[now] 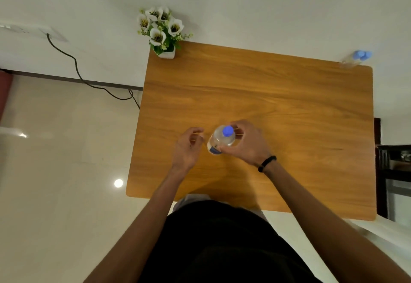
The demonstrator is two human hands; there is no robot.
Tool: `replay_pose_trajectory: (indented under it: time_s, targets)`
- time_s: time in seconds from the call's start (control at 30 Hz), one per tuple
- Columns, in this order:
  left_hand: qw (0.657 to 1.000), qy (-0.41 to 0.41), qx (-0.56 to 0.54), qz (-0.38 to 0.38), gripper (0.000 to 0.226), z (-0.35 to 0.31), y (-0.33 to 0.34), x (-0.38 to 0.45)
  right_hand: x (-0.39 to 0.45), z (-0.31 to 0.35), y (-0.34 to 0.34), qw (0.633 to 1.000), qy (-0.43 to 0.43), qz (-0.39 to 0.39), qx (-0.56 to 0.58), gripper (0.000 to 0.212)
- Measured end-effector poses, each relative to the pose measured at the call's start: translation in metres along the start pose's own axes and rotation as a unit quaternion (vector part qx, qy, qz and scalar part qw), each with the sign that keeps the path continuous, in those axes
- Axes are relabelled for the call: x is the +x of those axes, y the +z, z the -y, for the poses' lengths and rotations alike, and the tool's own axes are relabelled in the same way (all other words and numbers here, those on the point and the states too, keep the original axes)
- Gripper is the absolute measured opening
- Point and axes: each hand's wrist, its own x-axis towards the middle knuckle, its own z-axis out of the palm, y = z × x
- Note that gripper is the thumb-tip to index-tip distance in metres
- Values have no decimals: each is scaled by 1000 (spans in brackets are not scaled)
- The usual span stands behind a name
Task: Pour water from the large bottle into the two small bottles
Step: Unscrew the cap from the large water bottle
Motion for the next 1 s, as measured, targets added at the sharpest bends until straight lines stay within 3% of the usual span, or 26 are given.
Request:
replay_pose_trajectory:
  time_s: [0.2,0.47,0.77,1.0]
  targets:
    - [999,36,4,14,18,-6,22,-28,-34,-19,8,999,-37,-19,-34,69]
    - [966,149,137,159,42,-24,23,-37,-47,-39,16,995,-34,-76,-55,60]
    - [969,173,155,81,42,-35,49,-49,-45,-49,19,996,-5,-74,-56,61]
    - [971,163,160,74,36,-45,64,-48,-51,-49,19,996,6,-75,-39,56]
